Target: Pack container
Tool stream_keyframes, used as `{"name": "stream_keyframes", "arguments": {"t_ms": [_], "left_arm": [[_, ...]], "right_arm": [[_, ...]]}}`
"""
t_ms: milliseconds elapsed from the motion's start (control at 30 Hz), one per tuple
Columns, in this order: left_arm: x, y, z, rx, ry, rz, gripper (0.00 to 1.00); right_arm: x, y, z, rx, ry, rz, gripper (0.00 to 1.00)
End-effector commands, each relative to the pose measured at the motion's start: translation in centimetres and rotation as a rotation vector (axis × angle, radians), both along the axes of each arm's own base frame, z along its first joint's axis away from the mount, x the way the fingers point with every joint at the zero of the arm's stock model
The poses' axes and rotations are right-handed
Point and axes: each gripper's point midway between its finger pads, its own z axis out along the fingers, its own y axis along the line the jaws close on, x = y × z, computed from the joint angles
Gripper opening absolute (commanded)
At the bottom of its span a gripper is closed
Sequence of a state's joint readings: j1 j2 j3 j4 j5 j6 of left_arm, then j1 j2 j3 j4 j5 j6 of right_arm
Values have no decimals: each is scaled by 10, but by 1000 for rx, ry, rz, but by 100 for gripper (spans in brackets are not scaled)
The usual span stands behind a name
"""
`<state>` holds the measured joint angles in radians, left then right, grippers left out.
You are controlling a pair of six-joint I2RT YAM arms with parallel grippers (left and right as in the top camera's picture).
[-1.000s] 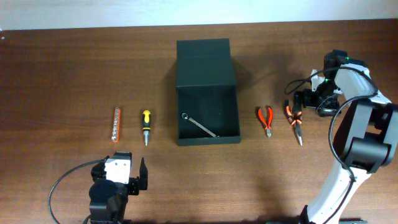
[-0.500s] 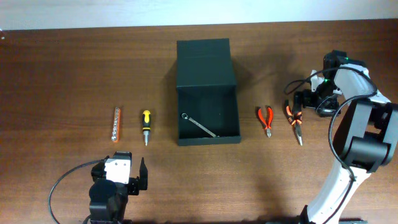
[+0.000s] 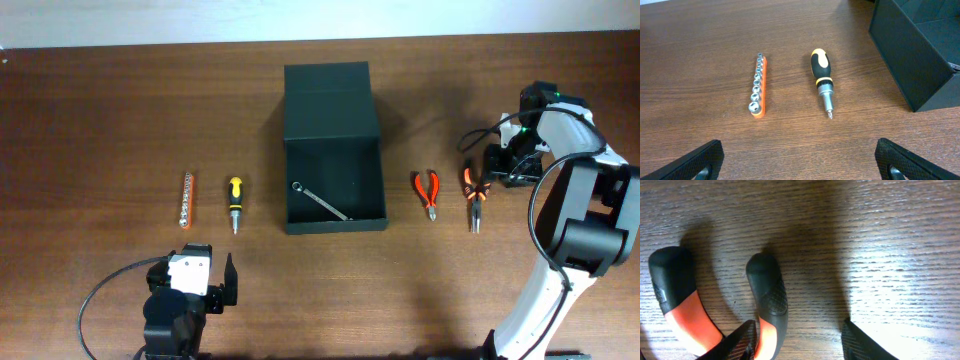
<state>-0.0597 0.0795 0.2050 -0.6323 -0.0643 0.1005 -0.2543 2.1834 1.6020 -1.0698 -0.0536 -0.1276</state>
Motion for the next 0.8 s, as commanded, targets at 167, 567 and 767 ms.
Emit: {"name": "stream_keyframes", "arguments": {"t_ms": [167,567,767], "left_arm": [[1,1,9,-3,-21,11,99],[1,1,9,-3,-21,11,99],[1,1,9,-3,-21,11,99]], "right_arm": [[-7,8,-14,37,44,-3,26],[-6,12,-14,58,39,-13,4],[-8,13,-13,60,46,-13,4]]}}
